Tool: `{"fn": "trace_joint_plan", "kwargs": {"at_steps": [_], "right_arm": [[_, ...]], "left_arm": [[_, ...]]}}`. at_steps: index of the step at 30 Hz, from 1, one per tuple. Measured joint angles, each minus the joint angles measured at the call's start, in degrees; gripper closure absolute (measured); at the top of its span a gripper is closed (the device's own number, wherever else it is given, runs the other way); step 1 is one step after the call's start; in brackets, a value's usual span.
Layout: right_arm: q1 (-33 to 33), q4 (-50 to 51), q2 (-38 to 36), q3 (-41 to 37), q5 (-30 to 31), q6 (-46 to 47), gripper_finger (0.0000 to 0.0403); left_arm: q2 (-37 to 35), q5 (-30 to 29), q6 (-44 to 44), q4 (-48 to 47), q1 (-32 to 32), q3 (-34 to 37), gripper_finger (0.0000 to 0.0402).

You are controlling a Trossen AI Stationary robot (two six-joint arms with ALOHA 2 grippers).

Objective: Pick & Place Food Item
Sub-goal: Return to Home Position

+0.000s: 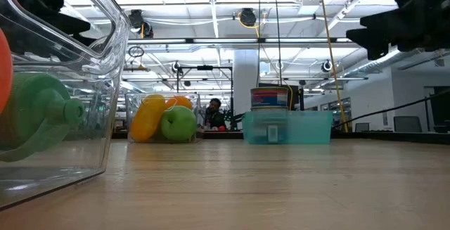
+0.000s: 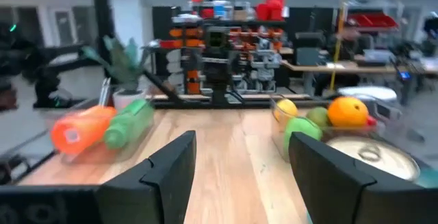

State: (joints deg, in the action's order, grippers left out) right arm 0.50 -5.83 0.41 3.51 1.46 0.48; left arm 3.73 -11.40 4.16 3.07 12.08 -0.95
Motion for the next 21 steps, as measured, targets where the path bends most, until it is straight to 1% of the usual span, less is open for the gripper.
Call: {"fn": "trace_joint_plan", "kwargs": {"at_steps": [2, 5, 8, 11, 14, 17, 21], "right_arm": [[1.4, 0.5, 0.0, -0.1, 0.4, -2.6, 0.0183], [2.3, 0.5, 0.0, -0.9, 1.9, -3.8, 0.0183], [2.3, -2.8, 0.1, -2.4, 1.7, -3.7, 0.0183], [2.3, -4.7, 0.0, -2.6, 1.5, -3.3, 0.0183], [2.3, -3.9, 0.0, -2.6, 0.9, -1.3, 0.0183], [2.3, -2.9, 0.0, -2.6, -1.5, -1.4, 0.0183], [2.3, -0.2, 0.0, -2.6, -1.5, -5.8, 0.0183]], "left_arm": [[0.0, -0.2, 1.0, -0.3, 0.0, 0.0, 0.0107], [0.0, -1.4, 0.1, -0.1, 0.0, 0.0, 0.0107], [0.0, -1.9, -2.1, 0.0, 0.0, 0.0, 0.0107], [0.0, -1.9, -1.9, -0.2, 0.0, 0.0, 0.0107], [0.0, -1.9, -0.5, -0.2, 0.0, 0.0, 0.0107], [0.0, -1.9, -0.5, -0.2, 0.0, 0.0, 0.0107], [0.0, -2.0, -3.7, 0.0, 0.0, 0.0, 0.0107]]}}
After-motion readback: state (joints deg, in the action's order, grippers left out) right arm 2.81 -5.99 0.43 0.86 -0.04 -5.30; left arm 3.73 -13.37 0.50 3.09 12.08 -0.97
